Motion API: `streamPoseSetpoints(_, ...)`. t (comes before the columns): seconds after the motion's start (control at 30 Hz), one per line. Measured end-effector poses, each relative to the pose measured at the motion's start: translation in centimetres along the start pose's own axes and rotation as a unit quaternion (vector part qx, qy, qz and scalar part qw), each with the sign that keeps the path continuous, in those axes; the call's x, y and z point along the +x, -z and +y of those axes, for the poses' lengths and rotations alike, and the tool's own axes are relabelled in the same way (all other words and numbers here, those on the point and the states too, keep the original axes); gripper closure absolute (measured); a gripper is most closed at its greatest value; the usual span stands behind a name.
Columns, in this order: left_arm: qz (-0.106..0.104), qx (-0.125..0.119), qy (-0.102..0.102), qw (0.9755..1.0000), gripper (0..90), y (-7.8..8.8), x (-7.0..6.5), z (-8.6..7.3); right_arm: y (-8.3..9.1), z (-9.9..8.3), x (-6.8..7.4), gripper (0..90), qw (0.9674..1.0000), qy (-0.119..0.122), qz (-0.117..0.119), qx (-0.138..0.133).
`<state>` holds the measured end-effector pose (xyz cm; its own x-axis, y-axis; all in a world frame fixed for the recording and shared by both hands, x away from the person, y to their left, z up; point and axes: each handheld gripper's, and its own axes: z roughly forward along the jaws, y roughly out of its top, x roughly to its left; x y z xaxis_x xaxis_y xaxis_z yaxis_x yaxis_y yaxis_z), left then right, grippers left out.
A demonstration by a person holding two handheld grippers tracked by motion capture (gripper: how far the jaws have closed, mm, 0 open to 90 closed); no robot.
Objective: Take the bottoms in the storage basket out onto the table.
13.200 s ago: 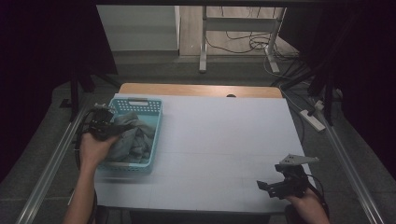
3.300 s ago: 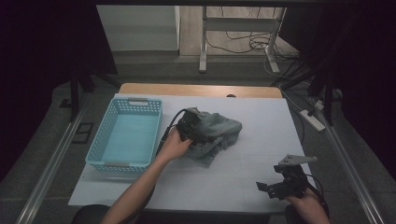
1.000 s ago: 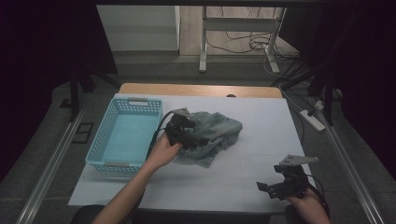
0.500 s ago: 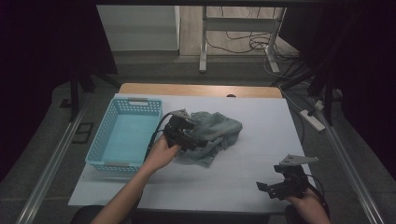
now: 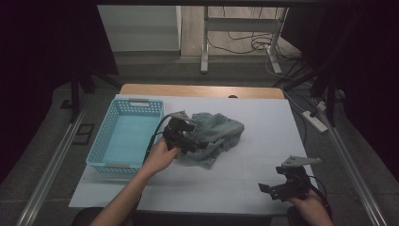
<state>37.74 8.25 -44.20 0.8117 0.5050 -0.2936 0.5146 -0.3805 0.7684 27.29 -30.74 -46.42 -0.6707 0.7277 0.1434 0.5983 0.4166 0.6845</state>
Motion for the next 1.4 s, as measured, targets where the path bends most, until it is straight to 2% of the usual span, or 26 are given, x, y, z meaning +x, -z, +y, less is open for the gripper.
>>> streamPoseSetpoints(0.1, -0.002, -0.002, 0.002, 1.0, 0.8, 0.3, -0.1, -0.2, -0.1, 0.0, 0.0, 0.1, 1.0, 0.001, -0.001, 0.001)
streamPoseSetpoints(0.43, -0.011, -0.006, -0.007, 0.9999, 1.9, 1.1, -0.2, -0.7, -0.1, 0.0, 0.0, 0.1, 1.0, 0.002, -0.002, 0.004)
streamPoseSetpoints(0.53, -0.02, -0.008, -0.009, 0.9997, 2.4, 1.3, -0.3, -0.8, -0.1, 0.0, 0.1, 0.0, 1.0, 0.002, -0.002, 0.004)
streamPoseSetpoints(0.73, -0.032, -0.001, -0.025, 0.9992, 2.1, 1.4, -0.5, -1.1, -0.1, 0.0, 0.1, 0.1, 1.0, 0.002, -0.003, 0.004)
streamPoseSetpoints(0.9, -0.034, -0.003, -0.02, 0.9992, 1.2, 1.7, -0.5, -1.4, -0.1, 0.0, 0.1, 0.1, 1.0, 0.003, -0.003, 0.005)
streamPoseSetpoints(1.0, -0.038, -0.011, -0.008, 0.9992, 0.5, 2.0, -0.5, -1.7, -0.1, 0.0, 0.1, 0.0, 1.0, 0.003, -0.003, 0.005)
streamPoseSetpoints(1.4, -0.02, -0.009, -0.008, 0.9997, 0.2, 3.0, -0.8, -2.2, -0.1, 0.0, 0.1, 0.0, 1.0, 0.003, -0.004, 0.005)
